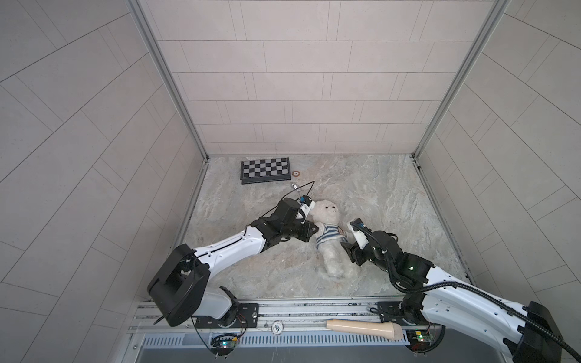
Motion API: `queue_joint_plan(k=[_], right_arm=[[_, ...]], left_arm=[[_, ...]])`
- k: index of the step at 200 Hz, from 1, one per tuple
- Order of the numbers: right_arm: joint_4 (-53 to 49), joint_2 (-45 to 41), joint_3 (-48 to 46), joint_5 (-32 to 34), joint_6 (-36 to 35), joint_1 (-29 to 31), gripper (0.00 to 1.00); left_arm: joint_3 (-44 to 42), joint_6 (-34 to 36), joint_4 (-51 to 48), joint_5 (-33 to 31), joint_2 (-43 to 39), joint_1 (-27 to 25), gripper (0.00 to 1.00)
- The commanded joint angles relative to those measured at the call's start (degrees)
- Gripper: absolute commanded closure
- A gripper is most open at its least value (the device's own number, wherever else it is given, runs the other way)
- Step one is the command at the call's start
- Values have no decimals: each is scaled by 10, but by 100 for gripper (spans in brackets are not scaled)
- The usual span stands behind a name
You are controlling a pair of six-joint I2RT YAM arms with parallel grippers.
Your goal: Dress the teddy bear
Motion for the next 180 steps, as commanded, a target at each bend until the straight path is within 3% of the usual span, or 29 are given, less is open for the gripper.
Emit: queue_joint_plan(k=[1, 69, 111, 148, 180], right_arm=[[-21, 7, 25, -17, -39, -7, 30], [59, 63, 18, -72, -92, -42, 27], [118, 107, 7, -73, -92, -67, 29], [126, 132, 10, -97, -94, -68, 47], [131, 113, -7, -111, -75, -68, 71]], left_arm=[[20, 12, 6, 0, 10, -4, 100], [32, 14, 7, 7, 21, -9, 100], [32, 17, 5, 8, 20, -9, 100], [32, 14, 6, 3, 22, -8, 100], [33, 7, 7, -8, 22, -7, 100]])
